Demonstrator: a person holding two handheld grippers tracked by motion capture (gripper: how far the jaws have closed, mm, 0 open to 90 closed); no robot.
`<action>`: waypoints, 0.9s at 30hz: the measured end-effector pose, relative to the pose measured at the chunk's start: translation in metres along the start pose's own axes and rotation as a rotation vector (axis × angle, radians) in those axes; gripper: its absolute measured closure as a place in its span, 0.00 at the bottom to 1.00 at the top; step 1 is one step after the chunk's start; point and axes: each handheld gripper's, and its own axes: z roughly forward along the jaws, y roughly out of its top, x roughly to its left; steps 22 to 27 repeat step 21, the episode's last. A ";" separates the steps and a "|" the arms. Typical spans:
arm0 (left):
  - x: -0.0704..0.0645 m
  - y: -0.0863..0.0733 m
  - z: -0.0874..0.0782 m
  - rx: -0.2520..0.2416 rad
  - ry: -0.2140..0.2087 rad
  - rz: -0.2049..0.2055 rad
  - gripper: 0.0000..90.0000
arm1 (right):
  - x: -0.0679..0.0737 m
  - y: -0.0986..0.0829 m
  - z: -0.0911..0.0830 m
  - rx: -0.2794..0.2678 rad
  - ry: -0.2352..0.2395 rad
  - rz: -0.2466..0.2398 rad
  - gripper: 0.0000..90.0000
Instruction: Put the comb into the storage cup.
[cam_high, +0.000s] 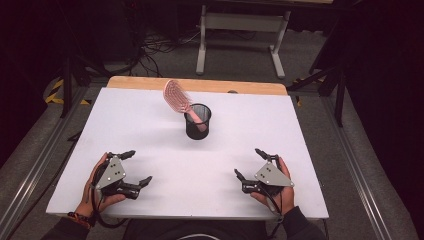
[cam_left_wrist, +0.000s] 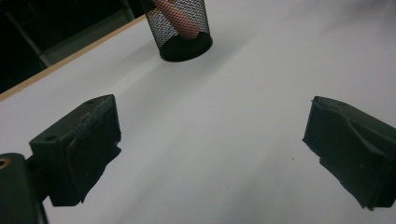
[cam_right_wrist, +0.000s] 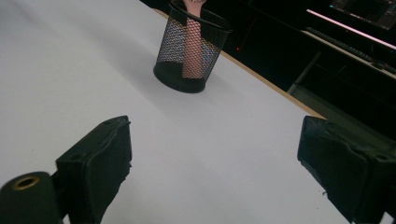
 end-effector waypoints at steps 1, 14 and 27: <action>0.000 0.000 0.000 0.002 0.002 0.000 0.05 | -0.001 -0.001 0.000 0.001 0.000 0.003 0.12; 0.000 0.001 0.001 0.001 0.011 0.003 0.05 | -0.006 -0.002 -0.001 0.004 0.002 0.019 0.11; 0.000 0.001 0.003 0.014 0.027 0.003 0.05 | -0.007 -0.003 -0.001 0.014 -0.001 0.024 0.11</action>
